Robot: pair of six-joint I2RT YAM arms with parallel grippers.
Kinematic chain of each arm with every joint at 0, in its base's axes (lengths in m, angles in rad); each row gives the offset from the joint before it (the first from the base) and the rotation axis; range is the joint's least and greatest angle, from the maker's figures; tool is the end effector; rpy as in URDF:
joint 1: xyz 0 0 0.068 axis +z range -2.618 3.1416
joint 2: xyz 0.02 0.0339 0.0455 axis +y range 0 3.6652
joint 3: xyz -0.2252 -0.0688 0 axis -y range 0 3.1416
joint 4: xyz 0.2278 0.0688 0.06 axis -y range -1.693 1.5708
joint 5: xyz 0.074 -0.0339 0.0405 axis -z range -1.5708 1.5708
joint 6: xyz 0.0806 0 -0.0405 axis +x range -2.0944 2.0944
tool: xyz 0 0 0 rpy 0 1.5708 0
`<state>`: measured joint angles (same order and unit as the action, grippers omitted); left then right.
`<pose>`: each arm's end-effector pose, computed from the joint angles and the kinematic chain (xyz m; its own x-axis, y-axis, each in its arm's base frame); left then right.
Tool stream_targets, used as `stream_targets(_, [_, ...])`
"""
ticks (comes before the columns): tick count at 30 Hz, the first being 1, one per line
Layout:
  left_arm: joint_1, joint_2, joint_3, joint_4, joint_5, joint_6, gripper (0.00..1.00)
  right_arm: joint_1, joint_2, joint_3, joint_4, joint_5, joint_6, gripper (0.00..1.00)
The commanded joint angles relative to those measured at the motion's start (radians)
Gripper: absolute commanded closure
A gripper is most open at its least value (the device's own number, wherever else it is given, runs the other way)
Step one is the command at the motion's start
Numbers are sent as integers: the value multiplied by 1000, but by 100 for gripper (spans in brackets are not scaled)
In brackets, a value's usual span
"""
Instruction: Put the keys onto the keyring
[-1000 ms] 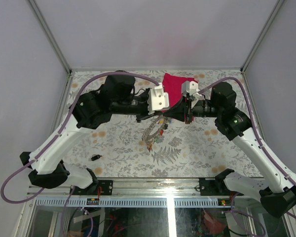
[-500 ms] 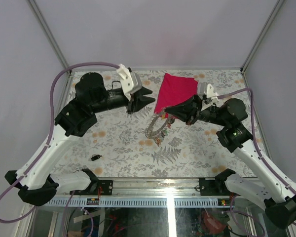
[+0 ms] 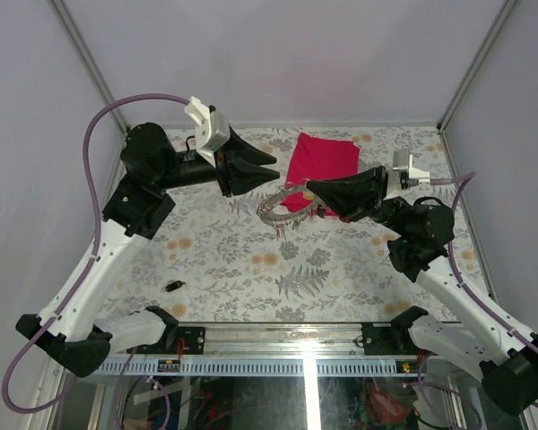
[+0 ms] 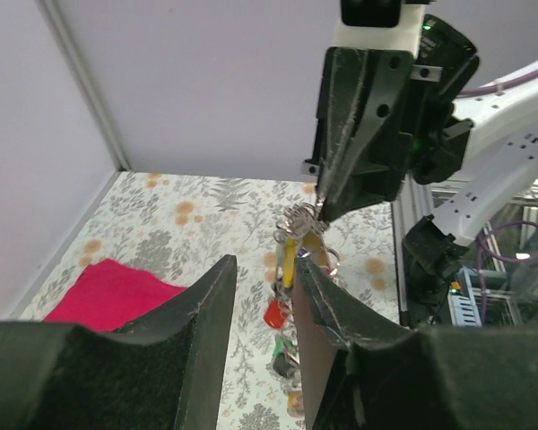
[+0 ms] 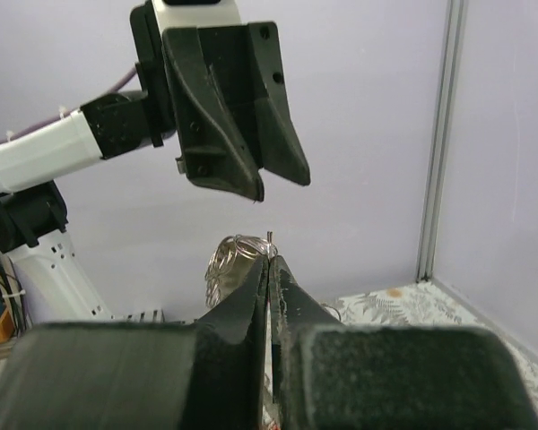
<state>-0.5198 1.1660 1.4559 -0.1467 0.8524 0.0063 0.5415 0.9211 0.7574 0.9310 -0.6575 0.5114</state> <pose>0.1940 -0.1809 0.4612 0.1300 -0.0696 -0.9891 0.9729 0.2016 0.1137 0.1610 0.1543 0.4106 0.1346 0.5330 -0.8353 -0.9756 0.2187 -0.0177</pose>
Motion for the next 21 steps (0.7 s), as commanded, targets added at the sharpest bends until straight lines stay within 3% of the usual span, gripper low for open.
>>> stream_targets(1, [7, 10, -16, 101, 91, -43, 66, 5, -4, 30, 169, 57, 36, 100])
stream_targets(21, [-54, 53, -34, 119, 137, -76, 66, 4, 13, 80, 88, 60, -11, 100])
